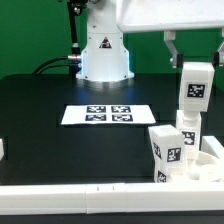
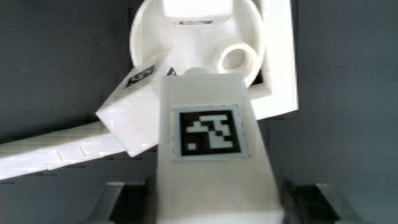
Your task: Assemble stool
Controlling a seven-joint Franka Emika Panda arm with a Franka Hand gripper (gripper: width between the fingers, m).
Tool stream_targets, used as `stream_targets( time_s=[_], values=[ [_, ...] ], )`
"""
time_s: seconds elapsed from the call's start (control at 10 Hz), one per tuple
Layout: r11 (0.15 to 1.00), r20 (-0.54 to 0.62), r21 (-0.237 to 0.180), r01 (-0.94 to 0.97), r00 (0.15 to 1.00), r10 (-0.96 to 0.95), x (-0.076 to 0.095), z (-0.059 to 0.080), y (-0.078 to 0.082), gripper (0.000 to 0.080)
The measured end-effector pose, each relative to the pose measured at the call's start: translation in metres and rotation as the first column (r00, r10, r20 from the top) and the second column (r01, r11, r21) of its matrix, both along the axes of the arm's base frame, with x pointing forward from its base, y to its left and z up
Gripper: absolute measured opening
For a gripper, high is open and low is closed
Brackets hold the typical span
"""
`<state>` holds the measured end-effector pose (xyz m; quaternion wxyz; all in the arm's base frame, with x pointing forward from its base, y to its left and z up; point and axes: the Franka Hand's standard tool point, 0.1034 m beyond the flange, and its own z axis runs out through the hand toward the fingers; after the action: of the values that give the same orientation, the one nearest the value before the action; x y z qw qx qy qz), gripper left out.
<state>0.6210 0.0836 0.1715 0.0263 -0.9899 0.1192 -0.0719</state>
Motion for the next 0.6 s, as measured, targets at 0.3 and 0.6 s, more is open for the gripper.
stream_targets(
  time_s=[0.3,0.6],
  values=[
    [0.999,0.016,-0.01,0.036,0.999,-0.036,0.026,-0.019,0.015,0.033],
    [0.999,0.023,-0.011,0.035,0.999,-0.035,0.028,-0.026,0.02,0.033]
  ],
)
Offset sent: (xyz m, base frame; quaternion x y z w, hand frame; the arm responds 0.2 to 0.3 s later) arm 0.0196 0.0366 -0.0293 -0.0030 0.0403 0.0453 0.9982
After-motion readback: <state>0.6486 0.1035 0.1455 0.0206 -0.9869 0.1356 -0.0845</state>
